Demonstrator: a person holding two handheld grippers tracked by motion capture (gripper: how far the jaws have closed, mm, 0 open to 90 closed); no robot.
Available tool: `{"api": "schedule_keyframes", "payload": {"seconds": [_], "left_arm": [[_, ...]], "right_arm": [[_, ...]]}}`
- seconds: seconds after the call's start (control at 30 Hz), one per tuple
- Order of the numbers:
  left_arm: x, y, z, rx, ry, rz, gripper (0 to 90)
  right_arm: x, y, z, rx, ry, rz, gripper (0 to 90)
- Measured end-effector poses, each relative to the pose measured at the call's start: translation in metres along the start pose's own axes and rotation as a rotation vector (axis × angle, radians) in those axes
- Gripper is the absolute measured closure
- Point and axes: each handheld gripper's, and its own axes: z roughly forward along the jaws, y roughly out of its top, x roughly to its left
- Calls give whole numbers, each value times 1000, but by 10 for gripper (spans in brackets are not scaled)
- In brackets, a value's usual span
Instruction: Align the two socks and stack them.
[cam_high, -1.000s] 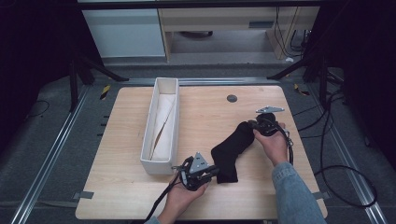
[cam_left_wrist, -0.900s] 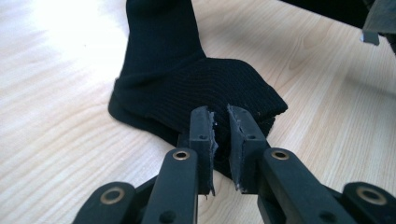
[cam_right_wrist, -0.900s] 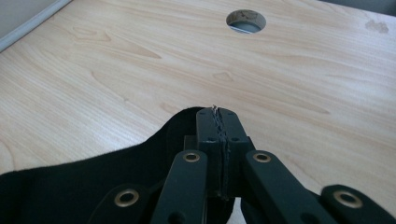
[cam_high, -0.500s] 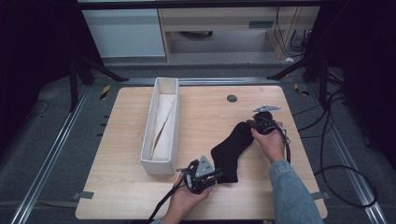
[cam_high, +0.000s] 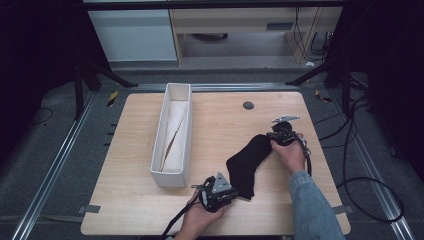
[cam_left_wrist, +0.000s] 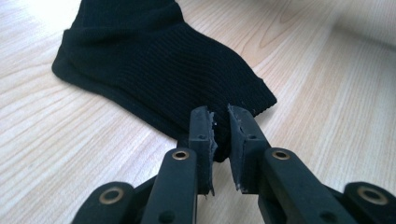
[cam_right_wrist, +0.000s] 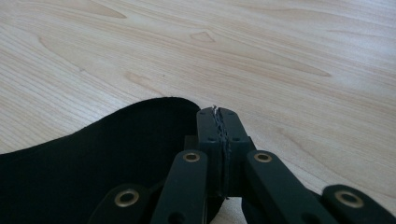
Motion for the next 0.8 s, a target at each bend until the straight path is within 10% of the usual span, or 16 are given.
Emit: {"api": "schedule_keyframes", "payload": {"seconds": [0.37,0.8], "left_arm": [[4,5,-9,-60,13,-6,516],[31,17,-10,-60,34,1,490]], "right_arm": [[12,-3,-27,-67,9,-24,621],[48,-23,-71,-136,67,-92,461]]}}
